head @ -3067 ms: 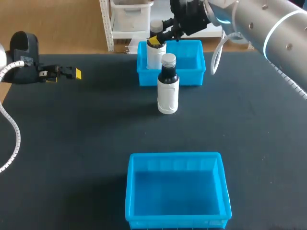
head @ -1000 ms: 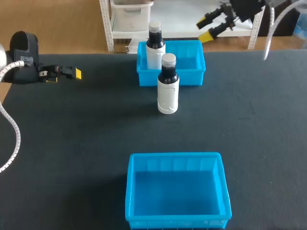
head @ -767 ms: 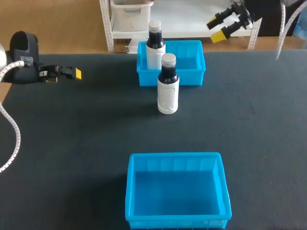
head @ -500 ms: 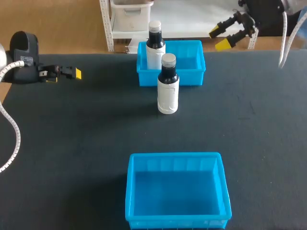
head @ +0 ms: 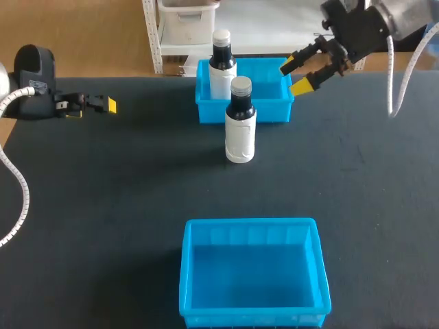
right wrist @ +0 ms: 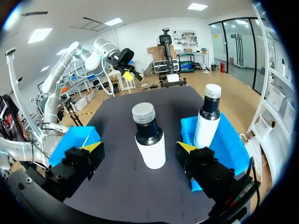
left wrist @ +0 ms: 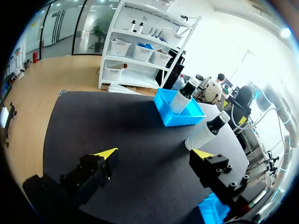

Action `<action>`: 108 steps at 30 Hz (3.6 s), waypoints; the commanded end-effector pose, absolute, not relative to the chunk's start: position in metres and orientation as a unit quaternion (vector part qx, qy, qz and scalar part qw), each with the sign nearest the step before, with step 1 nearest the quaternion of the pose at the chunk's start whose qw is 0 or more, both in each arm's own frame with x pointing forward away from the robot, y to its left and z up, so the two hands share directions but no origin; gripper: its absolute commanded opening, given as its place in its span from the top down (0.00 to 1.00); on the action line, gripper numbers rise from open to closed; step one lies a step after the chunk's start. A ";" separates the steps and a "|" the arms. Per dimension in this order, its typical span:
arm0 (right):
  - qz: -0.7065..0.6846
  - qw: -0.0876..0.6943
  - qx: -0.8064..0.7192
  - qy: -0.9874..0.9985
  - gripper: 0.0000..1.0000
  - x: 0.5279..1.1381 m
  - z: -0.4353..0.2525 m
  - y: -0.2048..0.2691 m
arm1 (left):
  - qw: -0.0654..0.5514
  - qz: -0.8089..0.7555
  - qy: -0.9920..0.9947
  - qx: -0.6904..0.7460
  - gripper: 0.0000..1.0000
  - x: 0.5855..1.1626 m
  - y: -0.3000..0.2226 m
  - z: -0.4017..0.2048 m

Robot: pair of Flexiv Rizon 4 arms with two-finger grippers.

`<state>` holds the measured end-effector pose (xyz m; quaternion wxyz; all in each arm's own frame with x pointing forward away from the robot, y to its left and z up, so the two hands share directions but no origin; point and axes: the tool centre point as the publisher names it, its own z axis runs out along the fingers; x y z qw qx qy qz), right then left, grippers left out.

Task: Pick up the bottle, and place it in the far bin if it is heavy, or in the near bin if it is light.

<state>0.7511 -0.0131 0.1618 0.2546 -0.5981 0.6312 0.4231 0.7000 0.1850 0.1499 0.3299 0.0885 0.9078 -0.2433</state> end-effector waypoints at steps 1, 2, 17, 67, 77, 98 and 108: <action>0.327 0.333 -0.558 0.685 0.00 0.744 0.155 0.003 | 0.330 -0.243 0.908 0.089 0.00 0.700 0.185 0.150; 0.329 0.332 -0.560 0.685 0.00 0.744 0.153 0.006 | 0.330 -0.243 0.908 0.089 0.00 0.700 0.185 0.150; 0.354 0.311 -0.572 0.671 0.00 0.747 0.135 0.035 | 0.330 -0.243 0.908 0.089 0.00 0.700 0.185 0.150; 0.382 0.290 -0.580 0.658 0.00 0.770 0.116 0.078 | 0.330 -0.243 0.908 0.089 0.00 0.700 0.185 0.150; 0.383 0.287 -0.580 0.659 0.00 0.772 0.113 0.080 | 0.330 -0.243 0.908 0.089 0.00 0.700 0.185 0.150; 0.392 0.289 -0.579 0.654 0.00 0.774 0.111 0.078 | 0.330 -0.243 0.908 0.089 0.00 0.700 0.185 0.150; 0.395 0.287 -0.580 0.652 0.54 0.770 0.109 0.080 | 0.330 -0.243 0.908 0.089 0.00 0.700 0.185 0.150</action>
